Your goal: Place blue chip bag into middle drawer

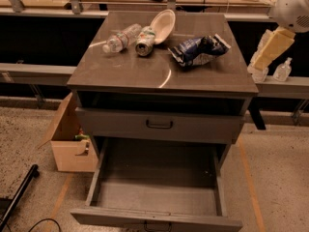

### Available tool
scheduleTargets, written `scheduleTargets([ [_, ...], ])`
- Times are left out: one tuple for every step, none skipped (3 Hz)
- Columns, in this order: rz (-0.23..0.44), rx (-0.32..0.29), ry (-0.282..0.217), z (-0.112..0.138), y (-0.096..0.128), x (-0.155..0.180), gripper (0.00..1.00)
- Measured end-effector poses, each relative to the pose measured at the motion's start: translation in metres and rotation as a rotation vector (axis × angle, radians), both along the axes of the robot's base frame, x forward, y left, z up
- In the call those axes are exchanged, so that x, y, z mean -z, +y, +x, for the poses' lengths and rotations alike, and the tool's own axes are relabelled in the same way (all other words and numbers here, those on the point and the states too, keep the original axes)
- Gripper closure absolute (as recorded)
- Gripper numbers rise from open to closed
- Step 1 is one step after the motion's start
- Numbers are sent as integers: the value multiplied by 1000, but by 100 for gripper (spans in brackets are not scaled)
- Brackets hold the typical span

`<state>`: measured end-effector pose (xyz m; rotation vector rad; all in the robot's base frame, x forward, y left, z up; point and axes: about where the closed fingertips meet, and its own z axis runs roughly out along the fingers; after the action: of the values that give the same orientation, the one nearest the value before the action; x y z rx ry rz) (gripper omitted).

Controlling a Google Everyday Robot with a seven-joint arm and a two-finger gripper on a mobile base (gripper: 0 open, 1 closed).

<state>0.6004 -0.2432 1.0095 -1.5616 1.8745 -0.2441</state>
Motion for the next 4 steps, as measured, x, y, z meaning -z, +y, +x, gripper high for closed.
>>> scheduleTargets([
  [-1,0,1,-1,0,0,0],
  [3,65,-28,9,-8,12,0],
  [78,140,-73,42,-12,27,0],
  [184,214,-90,77,-14,51,0],
])
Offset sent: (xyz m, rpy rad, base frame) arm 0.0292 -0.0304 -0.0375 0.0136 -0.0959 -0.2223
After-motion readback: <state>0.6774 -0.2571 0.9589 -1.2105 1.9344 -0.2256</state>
